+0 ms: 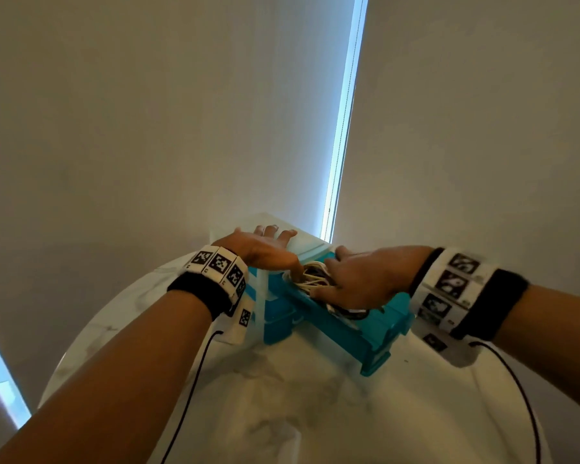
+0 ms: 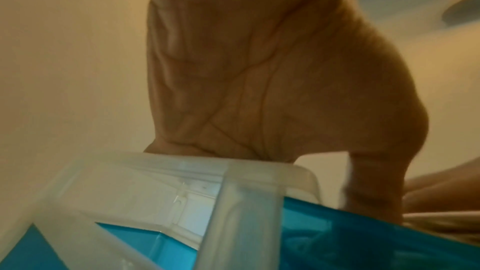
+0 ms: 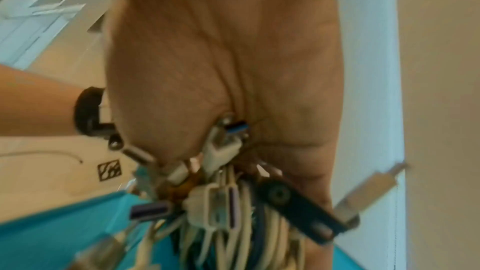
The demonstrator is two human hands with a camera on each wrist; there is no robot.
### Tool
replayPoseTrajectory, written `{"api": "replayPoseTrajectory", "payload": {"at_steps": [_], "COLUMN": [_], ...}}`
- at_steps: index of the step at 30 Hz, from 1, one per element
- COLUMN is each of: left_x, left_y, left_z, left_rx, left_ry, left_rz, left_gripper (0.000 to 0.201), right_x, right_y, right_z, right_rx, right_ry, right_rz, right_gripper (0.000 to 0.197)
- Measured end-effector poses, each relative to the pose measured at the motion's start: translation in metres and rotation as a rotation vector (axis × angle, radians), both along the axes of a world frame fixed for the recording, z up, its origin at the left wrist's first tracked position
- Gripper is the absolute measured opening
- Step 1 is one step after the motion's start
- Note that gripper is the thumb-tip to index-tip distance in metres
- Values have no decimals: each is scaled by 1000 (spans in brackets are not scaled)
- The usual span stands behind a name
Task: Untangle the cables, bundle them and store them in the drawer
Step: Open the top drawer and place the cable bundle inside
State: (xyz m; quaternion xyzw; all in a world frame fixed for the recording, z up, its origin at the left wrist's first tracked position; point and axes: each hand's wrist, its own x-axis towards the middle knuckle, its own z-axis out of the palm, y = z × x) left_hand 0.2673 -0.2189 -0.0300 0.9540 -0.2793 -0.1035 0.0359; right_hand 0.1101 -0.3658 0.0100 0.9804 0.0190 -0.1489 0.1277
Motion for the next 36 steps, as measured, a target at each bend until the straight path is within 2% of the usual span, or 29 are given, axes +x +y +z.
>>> {"api": "replayPoseTrajectory", "payload": {"at_steps": [3, 6, 9, 11, 15, 18, 20, 24, 28, 32, 36], "left_x": [-5, -7, -9, -13, -14, -12, -12, -9, -9, -12, -11], "left_y": [3, 4, 6, 6, 5, 5, 4, 1, 3, -1, -8], "left_z": [4, 7, 7, 8, 5, 1, -1, -8, -8, -2, -8], "left_rx": [-79, -23, 36, 45, 3, -83, -127, -126, -108, -106, -132], "left_ry": [69, 63, 54, 39, 26, 38, 42, -74, -100, -78, -125], "left_rz": [19, 1, -10, -7, -5, 7, 15, 25, 17, 68, 94], "left_gripper": [115, 109, 110, 109, 109, 112, 110, 123, 111, 105, 101], "right_x": [5, 7, 0, -11, -35, -37, -33, -32, -46, -63, -62], "right_y": [4, -2, -19, -31, -38, -36, -35, -36, -48, -63, -67], "right_z": [-21, -25, -10, 3, 2, -13, -18, -20, -6, -5, -22], "right_rx": [-27, -60, 168, 242, 69, 69, 122, 257, 540, 279, 249], "right_ry": [-113, -145, -92, -44, 64, 93, 98, 71, 19, 23, -19], "right_rz": [31, 92, 81, 148, 261, 257, 268, 269, 271, 249, 286], "right_gripper": [76, 71, 100, 103, 106, 105, 103, 104, 105, 131, 129]}}
